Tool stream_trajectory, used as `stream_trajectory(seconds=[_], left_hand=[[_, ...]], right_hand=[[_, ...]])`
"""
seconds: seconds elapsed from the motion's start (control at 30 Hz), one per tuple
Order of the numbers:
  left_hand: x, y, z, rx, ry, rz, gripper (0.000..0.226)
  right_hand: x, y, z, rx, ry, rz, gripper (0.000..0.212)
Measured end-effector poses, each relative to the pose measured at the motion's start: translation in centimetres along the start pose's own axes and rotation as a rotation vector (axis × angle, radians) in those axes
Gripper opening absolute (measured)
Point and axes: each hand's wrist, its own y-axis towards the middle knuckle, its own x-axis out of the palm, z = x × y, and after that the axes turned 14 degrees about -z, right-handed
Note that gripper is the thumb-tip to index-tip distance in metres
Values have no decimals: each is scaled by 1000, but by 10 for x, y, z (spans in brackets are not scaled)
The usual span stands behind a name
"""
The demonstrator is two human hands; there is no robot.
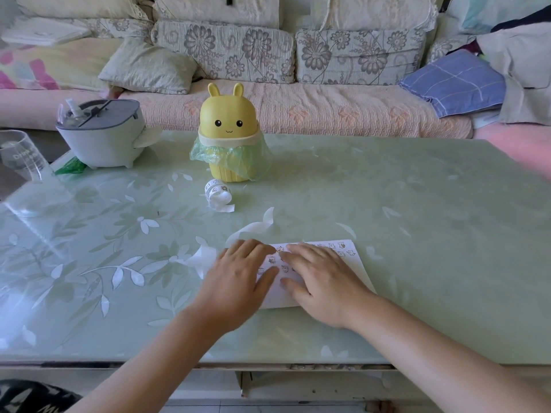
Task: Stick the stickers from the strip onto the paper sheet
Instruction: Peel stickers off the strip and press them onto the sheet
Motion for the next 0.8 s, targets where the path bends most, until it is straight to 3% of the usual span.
stream_trajectory(seconds=[0.13,0.27,0.43,0.53,0.67,0.8], left_hand=[[-28,-2,-13,-59,56,190,18],[-46,-12,-32,-222,-9,226,9],[-51,-27,-45,-395,-70,63,9],[-50,-35,-52,-383,-35,-5,8],[-47,-41,-60,-315,9,-80,30],[-49,-41,-63,-313,-106,-135,17]], right_hand=[[-17,14,-15,-6,84,116,38],[-29,29,-37,40,247,100,25],[-33,49,-61,97,434,-9,23],[-29,63,-72,129,513,-33,25],[-27,75,-82,122,627,-80,30],[-27,82,-89,122,745,-112,43]])
